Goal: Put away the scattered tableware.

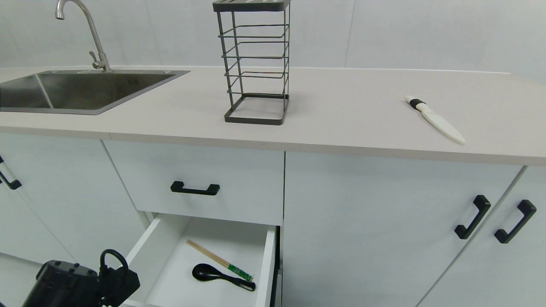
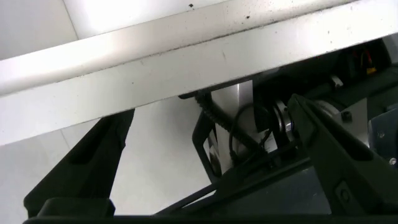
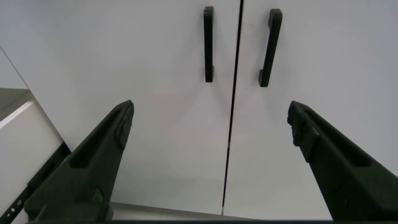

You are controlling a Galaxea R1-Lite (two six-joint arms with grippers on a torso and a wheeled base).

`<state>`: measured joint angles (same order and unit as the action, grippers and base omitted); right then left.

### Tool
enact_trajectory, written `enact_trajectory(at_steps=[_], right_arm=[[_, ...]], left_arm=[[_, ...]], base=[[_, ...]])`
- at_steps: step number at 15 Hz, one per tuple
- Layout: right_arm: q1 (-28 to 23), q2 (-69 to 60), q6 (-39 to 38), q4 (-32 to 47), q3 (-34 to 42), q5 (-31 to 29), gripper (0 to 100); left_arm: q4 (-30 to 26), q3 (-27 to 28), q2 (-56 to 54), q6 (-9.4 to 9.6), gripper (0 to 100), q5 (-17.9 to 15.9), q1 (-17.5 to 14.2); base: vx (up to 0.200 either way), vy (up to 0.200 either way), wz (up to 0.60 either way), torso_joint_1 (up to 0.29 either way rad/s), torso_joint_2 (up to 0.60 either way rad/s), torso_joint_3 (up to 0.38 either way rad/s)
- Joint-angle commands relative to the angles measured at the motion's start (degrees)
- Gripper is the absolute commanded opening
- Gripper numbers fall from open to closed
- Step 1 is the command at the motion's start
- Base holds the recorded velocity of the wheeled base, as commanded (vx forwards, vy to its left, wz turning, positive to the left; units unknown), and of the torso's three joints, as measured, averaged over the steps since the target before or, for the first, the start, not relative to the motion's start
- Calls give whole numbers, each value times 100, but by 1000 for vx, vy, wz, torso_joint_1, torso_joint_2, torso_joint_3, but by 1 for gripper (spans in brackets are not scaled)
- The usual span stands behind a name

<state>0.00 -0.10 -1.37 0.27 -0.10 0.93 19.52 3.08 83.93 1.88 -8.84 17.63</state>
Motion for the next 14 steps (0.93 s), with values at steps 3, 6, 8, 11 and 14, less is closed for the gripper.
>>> enact_trajectory(at_steps=[3, 6, 8, 11, 14], right_arm=[[0, 10, -4, 0, 1, 4, 100], [0, 10, 5, 0, 1, 4, 100], [0, 10, -4, 0, 1, 4, 100], [0, 10, 5, 0, 1, 4, 100], [0, 10, -4, 0, 1, 4, 100]], left_arm=[[351, 26, 132, -3, 100, -4, -5], [861, 26, 466, -3, 100, -4, -14], [1353, 8, 765, -3, 100, -4, -14], [2135, 8, 1257, -3, 100, -4, -14], [2979, 8, 1785, 6, 100, -4, -14]], base=[[0, 0, 0, 0, 0, 0], [0, 0, 0, 0, 0, 0], [0, 0, 0, 0, 0, 0], [0, 0, 0, 0, 0, 0], [0, 0, 0, 0, 0, 0]])
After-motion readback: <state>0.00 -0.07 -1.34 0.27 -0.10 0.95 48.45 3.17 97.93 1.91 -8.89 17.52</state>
